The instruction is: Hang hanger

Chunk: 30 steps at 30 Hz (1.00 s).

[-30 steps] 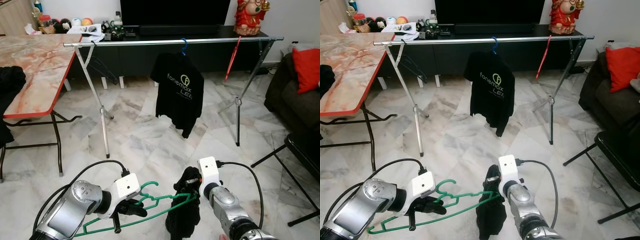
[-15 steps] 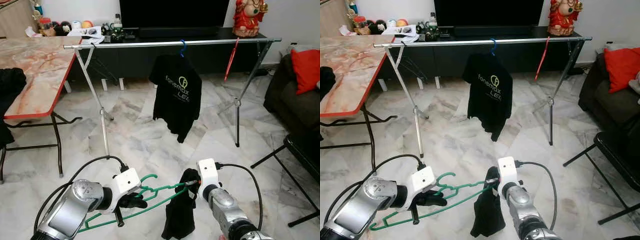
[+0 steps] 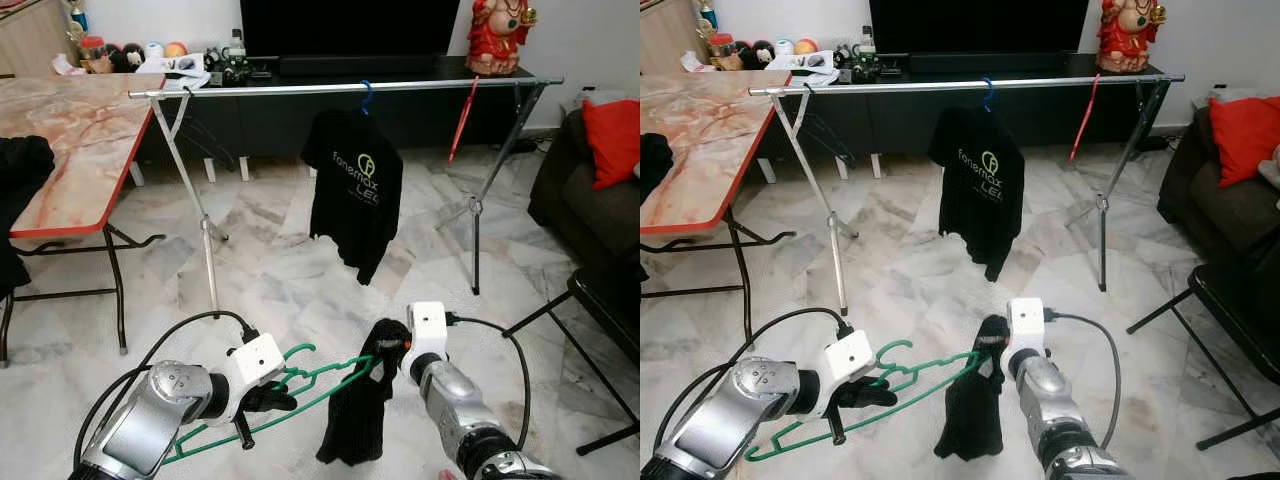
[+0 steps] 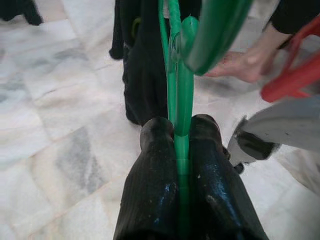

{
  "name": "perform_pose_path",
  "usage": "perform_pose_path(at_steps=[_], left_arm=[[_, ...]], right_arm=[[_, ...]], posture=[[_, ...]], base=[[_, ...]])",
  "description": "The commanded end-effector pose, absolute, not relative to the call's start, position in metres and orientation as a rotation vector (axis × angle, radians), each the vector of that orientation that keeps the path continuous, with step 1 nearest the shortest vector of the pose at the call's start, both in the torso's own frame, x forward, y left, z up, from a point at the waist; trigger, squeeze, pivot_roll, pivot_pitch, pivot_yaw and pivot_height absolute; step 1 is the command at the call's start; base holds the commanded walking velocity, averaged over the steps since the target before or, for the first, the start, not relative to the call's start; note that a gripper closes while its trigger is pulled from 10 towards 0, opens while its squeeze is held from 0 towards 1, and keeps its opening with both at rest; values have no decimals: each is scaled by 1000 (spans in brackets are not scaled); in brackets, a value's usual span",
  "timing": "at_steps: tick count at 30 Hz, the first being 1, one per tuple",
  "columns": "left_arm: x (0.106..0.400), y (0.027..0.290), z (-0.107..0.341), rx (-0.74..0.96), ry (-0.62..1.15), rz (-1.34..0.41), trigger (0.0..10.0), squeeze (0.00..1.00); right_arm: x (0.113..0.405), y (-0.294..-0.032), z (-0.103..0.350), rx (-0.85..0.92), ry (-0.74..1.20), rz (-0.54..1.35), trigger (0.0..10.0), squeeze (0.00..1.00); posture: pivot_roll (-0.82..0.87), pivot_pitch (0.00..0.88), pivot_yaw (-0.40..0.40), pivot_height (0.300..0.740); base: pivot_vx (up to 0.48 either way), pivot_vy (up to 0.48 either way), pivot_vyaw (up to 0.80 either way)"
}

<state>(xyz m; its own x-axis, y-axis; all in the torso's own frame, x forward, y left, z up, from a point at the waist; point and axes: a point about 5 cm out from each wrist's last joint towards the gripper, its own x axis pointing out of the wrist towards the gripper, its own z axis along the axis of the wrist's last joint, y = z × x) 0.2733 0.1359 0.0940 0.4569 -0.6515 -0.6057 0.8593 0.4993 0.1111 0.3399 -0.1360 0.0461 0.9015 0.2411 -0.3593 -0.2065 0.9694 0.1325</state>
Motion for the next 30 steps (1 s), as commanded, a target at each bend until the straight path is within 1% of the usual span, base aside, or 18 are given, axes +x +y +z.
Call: perform_pose_path(at_steps=[1, 4, 10, 14, 17, 20, 27, 28, 30], left_arm=[[282, 138, 98, 476, 506, -906, 10000, 0], [289, 140, 100, 487, 488, -855, 10000, 0], [286, 131, 106, 414, 459, -905, 10000, 0], [281, 124, 112, 336, 446, -967, 10000, 0], [280, 124, 113, 331, 446, -974, 10000, 0], [282, 128, 119, 284, 424, -960, 10000, 0], [281, 129, 120, 278, 436, -975, 10000, 0], [281, 130, 118, 294, 444, -966, 10000, 0], [281, 130, 117, 296, 450, -963, 10000, 0]], right_arm=[[345, -134, 54, 100, 350, 245, 10000, 0], [344, -132, 54, 110, 352, 248, 10000, 0], [343, -128, 51, 85, 393, 262, 10000, 0], [342, -127, 50, 112, 403, 260, 10000, 0], [344, -127, 52, 124, 394, 264, 10000, 0], [353, -126, 68, 175, 338, 266, 10000, 0], [364, -121, 95, 191, 239, 351, 10000, 0], [368, -119, 105, 219, 217, 375, 10000, 0], [369, -118, 108, 230, 214, 376, 10000, 0]], posture=[[74, 62, -24, 740], [73, 64, -22, 740], [70, 68, -21, 740], [78, 72, -23, 740], [79, 75, -23, 740], [78, 76, -23, 740], [76, 81, -21, 740], [74, 83, -21, 740], [72, 84, -20, 740]], base=[[0, 0, 0], [0, 0, 0], [0, 0, 0], [0, 0, 0], [0, 0, 0], [0, 0, 0], [0, 0, 0], [0, 0, 0], [0, 0, 0]])
